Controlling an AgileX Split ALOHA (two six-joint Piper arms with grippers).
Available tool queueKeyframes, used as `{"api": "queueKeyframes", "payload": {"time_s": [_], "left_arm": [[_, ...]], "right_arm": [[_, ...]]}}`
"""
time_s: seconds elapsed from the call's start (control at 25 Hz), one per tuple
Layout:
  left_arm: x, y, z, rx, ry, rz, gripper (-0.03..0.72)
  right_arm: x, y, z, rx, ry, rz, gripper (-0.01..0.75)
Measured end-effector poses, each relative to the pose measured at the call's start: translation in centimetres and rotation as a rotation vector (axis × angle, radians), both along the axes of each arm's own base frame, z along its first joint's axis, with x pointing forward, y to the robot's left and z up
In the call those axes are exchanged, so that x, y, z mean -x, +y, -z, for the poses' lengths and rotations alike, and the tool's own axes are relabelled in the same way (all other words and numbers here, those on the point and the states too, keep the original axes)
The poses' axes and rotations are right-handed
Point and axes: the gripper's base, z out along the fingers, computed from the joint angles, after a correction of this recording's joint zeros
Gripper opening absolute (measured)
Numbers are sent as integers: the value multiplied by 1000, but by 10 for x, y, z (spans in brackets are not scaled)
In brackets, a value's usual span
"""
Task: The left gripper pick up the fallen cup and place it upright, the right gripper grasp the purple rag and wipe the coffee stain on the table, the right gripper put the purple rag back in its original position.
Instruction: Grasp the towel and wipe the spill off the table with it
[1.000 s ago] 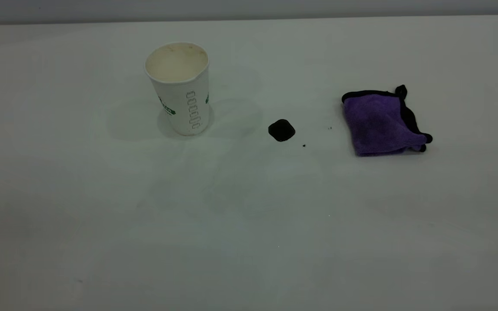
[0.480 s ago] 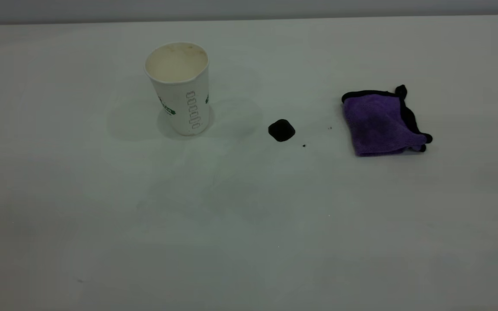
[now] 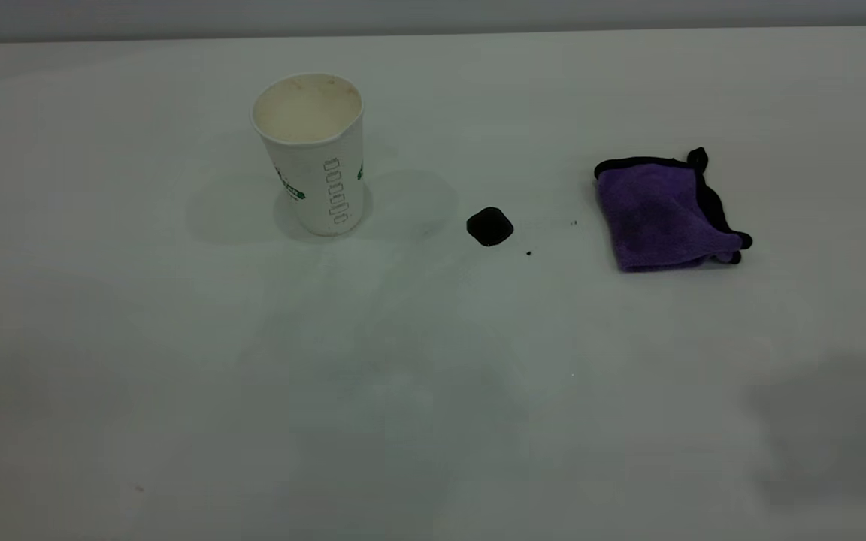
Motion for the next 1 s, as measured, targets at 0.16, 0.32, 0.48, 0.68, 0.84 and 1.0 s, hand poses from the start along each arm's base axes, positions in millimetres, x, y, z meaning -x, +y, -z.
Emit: {"api": "queueKeyframes", "payload": {"time_s": [0.16,0.32,0.48,0.68,0.84,1.0], "left_arm": [[0,0,0,0,0,0,519],[0,0,0,0,0,0,519],[0,0,0,0,0,0,519],[0,0,0,0,0,0,519],[0,0,0,0,0,0,519],[0,0,0,0,0,0,519]], "right_arm": [[-49,15,29,30,74,-47,616],[-88,39,72,91,146,-118,611],[-120,49,122,142,272,-116,603],[-155,54,168,179,369,-79,593],[-180,60,196,188,399,-73,593],[-199,64,222,194,415,-73,593]]}}
